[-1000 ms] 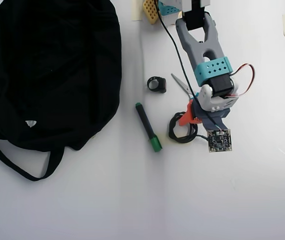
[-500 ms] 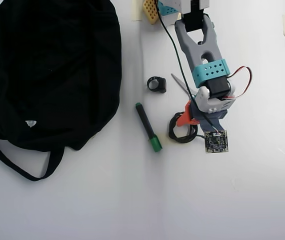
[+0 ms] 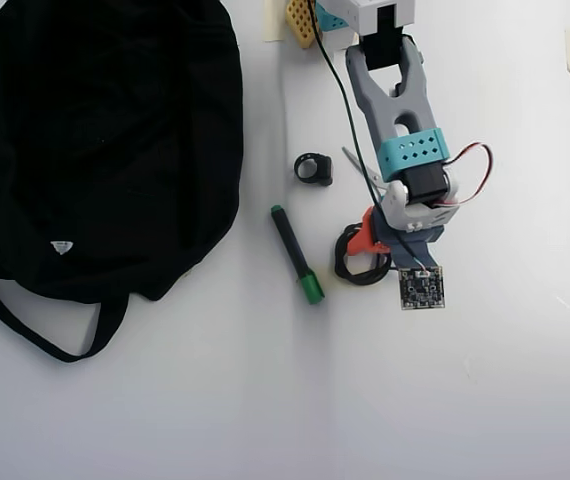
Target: Put the cable into the black bag
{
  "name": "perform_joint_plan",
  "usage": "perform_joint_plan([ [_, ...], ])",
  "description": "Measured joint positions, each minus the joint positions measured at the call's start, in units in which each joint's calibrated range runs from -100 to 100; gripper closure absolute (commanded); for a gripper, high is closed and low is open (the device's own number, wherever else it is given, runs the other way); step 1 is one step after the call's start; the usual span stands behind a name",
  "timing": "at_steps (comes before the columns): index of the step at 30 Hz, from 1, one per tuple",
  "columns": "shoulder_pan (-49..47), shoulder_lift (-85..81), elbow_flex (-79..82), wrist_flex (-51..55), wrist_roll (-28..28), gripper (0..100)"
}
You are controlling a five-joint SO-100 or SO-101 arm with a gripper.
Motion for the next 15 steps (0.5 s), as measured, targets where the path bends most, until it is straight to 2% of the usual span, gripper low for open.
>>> perform_joint_plan([
  [15, 0.1, 0.6, 0.0, -0.3, 0.0, 73],
])
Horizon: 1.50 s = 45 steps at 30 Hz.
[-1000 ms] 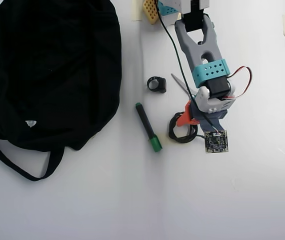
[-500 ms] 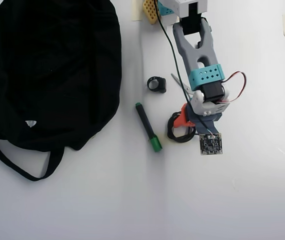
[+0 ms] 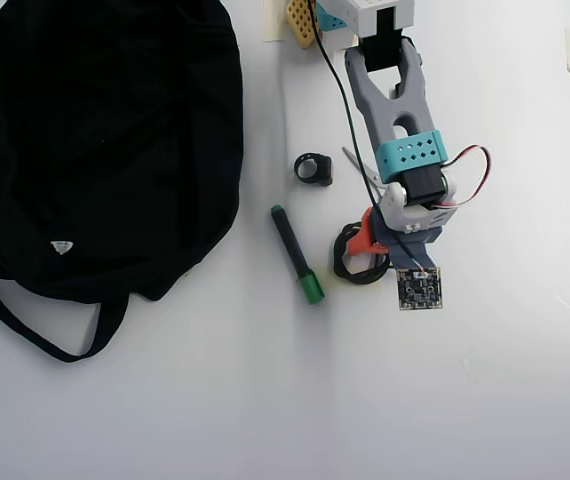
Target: Put the cable into the black bag
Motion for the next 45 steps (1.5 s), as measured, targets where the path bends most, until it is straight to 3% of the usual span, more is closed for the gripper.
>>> perform_joint_plan([
  [17, 0.8, 0.0, -0.6, 0.0, 0.0, 84],
  [24, 0.7, 0.0, -0.6, 0.0, 0.0, 98],
  [45, 0.7, 0.1, -0.6, 0.0, 0.0, 98],
])
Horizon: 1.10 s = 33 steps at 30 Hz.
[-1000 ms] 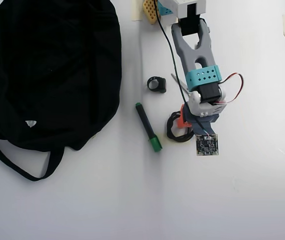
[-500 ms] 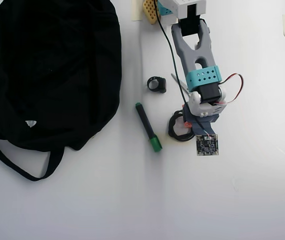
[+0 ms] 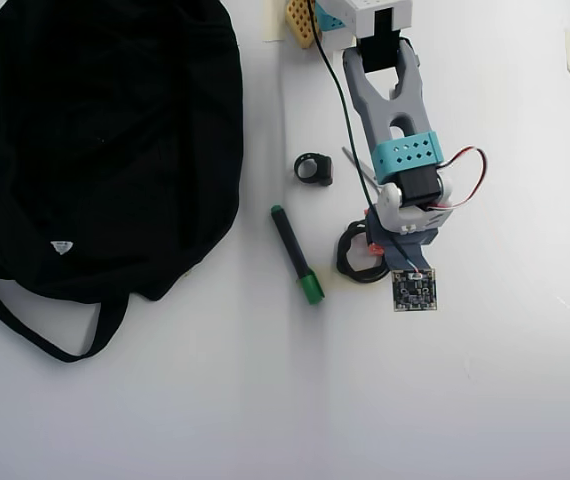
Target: Put the cable into the black bag
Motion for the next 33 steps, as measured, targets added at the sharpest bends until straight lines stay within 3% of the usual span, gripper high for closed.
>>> perform_joint_plan([
  [33, -0.4, 0.1, -14.1, 15.1, 0.0, 98],
])
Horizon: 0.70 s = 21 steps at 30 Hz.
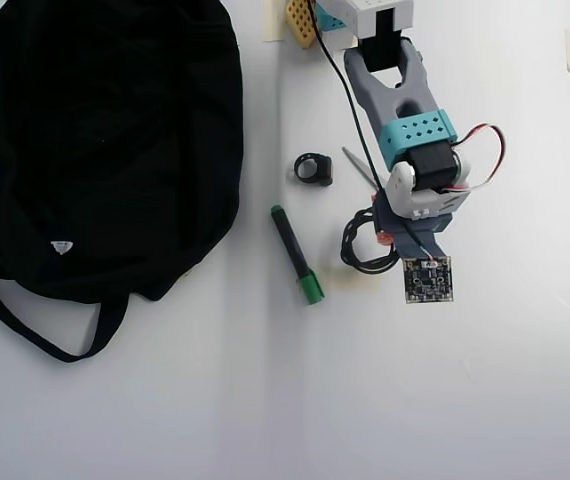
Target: Put the cable into the black bag
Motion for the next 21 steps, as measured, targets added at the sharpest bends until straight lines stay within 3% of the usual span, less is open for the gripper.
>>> perform_joint_plan([
  [21, 0.0, 0.0, -5.1, 7.0, 0.0, 98],
])
